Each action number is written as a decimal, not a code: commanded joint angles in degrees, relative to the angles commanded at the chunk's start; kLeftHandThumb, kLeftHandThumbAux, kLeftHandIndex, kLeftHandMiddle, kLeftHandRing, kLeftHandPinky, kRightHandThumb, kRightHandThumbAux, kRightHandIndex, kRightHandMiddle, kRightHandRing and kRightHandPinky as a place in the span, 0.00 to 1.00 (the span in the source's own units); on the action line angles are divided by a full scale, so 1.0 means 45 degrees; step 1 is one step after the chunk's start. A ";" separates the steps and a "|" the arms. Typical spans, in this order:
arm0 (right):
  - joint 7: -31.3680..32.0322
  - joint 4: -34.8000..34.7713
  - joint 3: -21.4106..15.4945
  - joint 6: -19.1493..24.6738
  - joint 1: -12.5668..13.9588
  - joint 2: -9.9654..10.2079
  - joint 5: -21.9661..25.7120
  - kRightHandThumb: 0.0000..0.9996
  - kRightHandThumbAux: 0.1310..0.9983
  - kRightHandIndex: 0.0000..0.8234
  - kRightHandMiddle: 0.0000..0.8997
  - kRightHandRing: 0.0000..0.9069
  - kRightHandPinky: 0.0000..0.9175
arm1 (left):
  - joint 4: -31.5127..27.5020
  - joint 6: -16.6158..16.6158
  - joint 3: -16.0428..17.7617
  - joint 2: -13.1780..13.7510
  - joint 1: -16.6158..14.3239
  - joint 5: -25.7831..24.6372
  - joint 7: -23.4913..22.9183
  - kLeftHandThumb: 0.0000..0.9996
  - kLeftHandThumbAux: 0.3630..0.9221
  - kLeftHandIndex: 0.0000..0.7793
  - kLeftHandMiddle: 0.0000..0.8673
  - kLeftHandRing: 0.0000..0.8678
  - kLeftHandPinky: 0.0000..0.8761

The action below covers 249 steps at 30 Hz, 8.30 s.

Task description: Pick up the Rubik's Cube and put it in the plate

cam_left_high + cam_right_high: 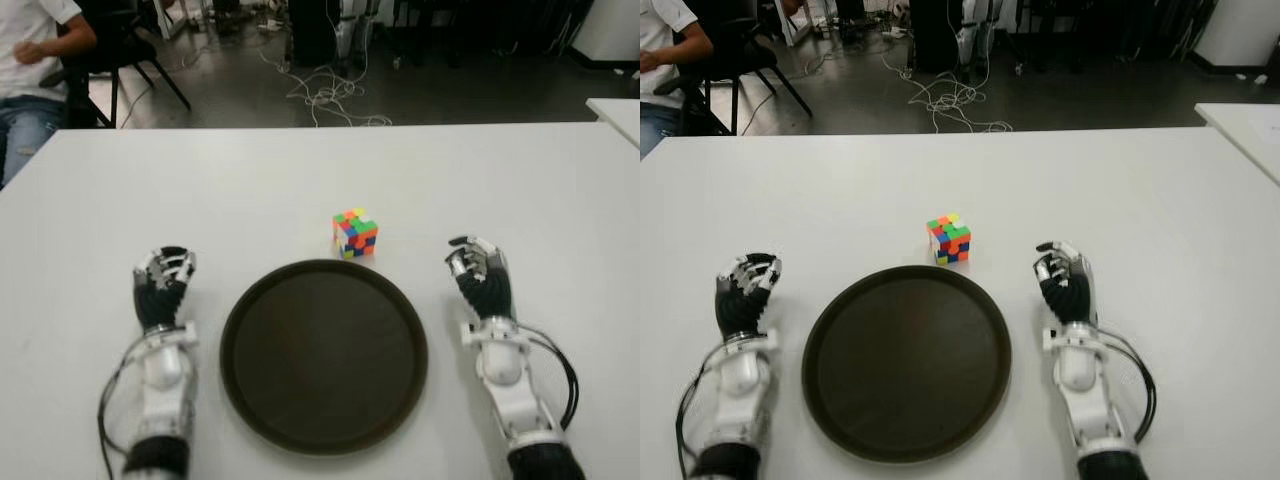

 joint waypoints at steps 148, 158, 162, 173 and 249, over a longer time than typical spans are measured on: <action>0.3721 0.8947 0.7589 0.0891 -1.3371 -0.0611 -0.5852 0.46 0.51 0.00 0.00 0.00 0.01 | 0.5651 0.5161 -0.5114 0.2016 -0.3197 0.4909 0.5334 0.69 0.63 0.52 0.34 0.35 0.37; 0.3431 0.9618 0.7505 0.0822 -1.3413 -0.0227 -0.5668 0.47 0.50 0.00 0.00 0.00 0.01 | 0.5656 0.5039 -0.5114 0.2038 -0.3161 0.4946 0.5333 0.70 0.63 0.52 0.34 0.35 0.38; 0.3521 0.9694 0.7328 0.0759 -1.3373 -0.0169 -0.5459 0.46 0.51 0.00 0.00 0.00 0.01 | 0.5675 0.5036 -0.5124 0.2047 -0.3156 0.4961 0.5326 0.69 0.63 0.52 0.34 0.35 0.38; 0.3249 1.0455 0.7191 0.0959 -1.3244 0.0176 -0.5238 0.45 0.53 0.00 0.00 0.00 0.03 | 0.5666 0.5115 -0.5124 0.2009 -0.3173 0.4973 0.5449 0.69 0.63 0.52 0.33 0.34 0.38; 0.3783 1.1330 0.6990 0.1087 -1.2060 0.0522 -0.4416 0.00 0.66 0.00 0.00 0.00 0.00 | 0.5651 0.5157 -0.5119 0.2066 -0.3159 0.5004 0.5394 0.70 0.63 0.52 0.32 0.33 0.35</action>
